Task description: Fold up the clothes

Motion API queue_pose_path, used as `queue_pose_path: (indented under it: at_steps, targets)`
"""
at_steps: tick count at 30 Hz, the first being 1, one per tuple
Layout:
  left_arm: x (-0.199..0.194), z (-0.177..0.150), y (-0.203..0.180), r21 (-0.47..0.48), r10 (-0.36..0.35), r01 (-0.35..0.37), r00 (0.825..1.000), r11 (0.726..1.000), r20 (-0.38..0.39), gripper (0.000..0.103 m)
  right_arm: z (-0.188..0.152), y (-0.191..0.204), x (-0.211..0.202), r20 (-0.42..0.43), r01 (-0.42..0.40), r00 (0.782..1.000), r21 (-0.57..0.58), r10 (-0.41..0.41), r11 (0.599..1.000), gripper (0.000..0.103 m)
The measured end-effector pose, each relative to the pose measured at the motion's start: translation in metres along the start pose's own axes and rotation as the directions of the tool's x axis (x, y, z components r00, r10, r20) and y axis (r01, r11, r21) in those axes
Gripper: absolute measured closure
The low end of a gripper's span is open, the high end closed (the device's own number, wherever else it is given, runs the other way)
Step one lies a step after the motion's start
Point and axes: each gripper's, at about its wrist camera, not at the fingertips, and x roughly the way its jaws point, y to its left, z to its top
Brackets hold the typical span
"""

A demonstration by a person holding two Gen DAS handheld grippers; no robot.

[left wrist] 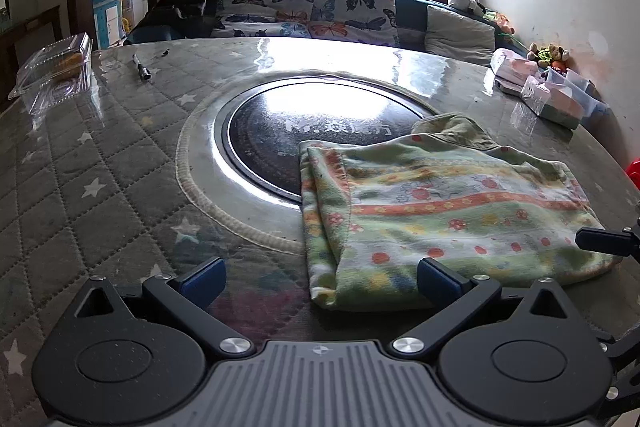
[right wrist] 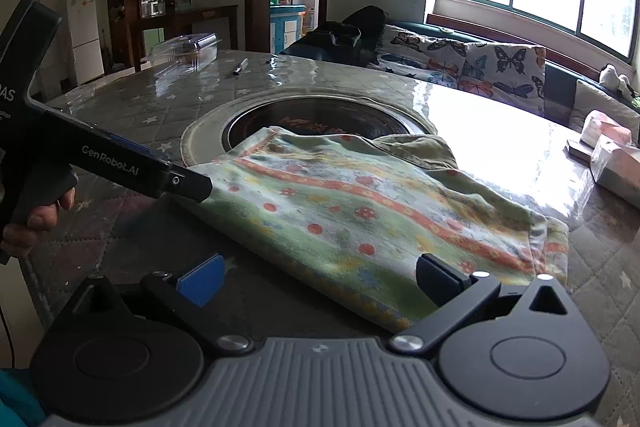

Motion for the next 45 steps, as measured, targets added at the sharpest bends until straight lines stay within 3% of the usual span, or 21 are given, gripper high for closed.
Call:
queue_pose_path:
  at_steps: [7,14,19,24,28,36,45]
  targets:
    - [0.002,0.002,0.006,-0.018,0.006,-0.007,1.000,1.000,-0.006,0.000,0.007,0.006,0.003,0.002,-0.018,1.000,-0.032,0.018,0.999,0.000]
    - [0.005,0.004,0.009,-0.025,0.009,-0.010,1.000,1.000,-0.009,0.000,0.018,-0.002,0.009,0.035,0.056,0.998,0.005,-0.056,0.998,0.000]
    - [0.009,0.004,0.013,-0.034,0.013,-0.014,1.000,0.999,-0.017,0.000,0.023,-0.018,0.024,0.015,0.123,0.992,0.065,-0.124,0.990,0.000]
    - [0.009,0.004,0.014,-0.035,0.017,-0.018,1.000,0.999,-0.019,0.000,0.013,-0.010,0.041,-0.053,0.118,0.992,0.003,-0.118,0.993,0.000]
    - [0.007,0.006,0.012,-0.028,0.021,-0.021,1.000,0.999,-0.014,0.000,0.010,-0.008,0.033,-0.027,0.127,0.991,-0.009,-0.127,0.992,0.000]
    - [0.003,0.010,-0.015,0.037,-0.038,0.038,0.999,0.999,0.011,0.000,0.008,-0.029,0.009,0.013,0.214,0.977,0.037,-0.214,0.976,0.000]
    - [0.019,0.003,-0.031,0.086,-0.046,0.048,0.999,0.995,-0.026,0.000,-0.009,-0.048,0.017,-0.053,0.243,0.970,0.083,-0.239,0.967,0.000]
